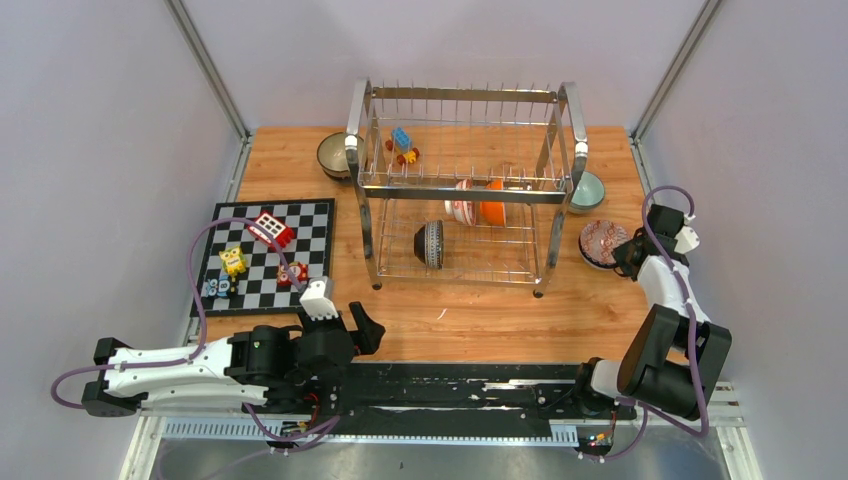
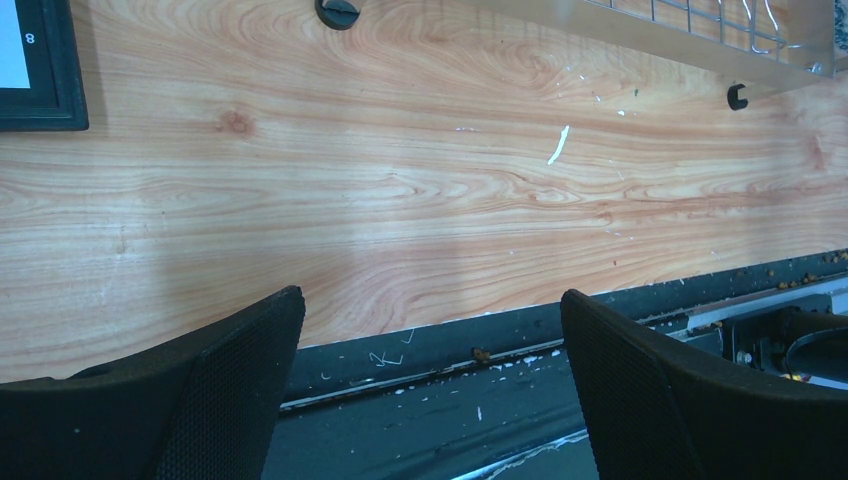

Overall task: Unload the bowls from the dish rack
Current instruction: Place the bowl with the bowl.

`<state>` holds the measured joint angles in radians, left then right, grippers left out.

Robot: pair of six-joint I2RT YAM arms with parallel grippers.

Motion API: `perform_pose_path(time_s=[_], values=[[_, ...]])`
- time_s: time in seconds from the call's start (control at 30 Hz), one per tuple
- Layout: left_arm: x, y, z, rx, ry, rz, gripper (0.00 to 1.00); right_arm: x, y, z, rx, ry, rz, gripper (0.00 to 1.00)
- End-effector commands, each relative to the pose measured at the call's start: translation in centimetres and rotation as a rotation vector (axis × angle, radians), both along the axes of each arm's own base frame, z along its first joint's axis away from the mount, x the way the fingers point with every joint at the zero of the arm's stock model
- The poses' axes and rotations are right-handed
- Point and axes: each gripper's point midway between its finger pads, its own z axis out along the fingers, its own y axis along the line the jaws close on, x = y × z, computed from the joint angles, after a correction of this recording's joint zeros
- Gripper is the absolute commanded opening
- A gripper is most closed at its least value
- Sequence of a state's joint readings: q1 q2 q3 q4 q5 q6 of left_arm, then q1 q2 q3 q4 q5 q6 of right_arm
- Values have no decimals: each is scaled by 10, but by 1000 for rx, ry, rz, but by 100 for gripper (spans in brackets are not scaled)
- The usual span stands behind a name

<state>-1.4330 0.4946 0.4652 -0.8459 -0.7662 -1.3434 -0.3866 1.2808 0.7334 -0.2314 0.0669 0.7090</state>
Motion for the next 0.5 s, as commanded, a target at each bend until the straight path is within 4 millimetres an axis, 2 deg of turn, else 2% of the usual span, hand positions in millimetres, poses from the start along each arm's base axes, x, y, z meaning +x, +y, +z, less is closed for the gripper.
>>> perform_pose_path(time_s=[0.0, 0.23, 0.47], values=[[2, 3, -3, 6, -9, 21, 100, -2, -2, -1, 4, -3, 4, 23], [2, 3, -4, 7, -8, 19, 100, -6, -3, 3, -7, 14, 5, 33], [4, 1, -3, 7, -29, 11, 100, -12, -8, 26, -51, 33, 4, 45]])
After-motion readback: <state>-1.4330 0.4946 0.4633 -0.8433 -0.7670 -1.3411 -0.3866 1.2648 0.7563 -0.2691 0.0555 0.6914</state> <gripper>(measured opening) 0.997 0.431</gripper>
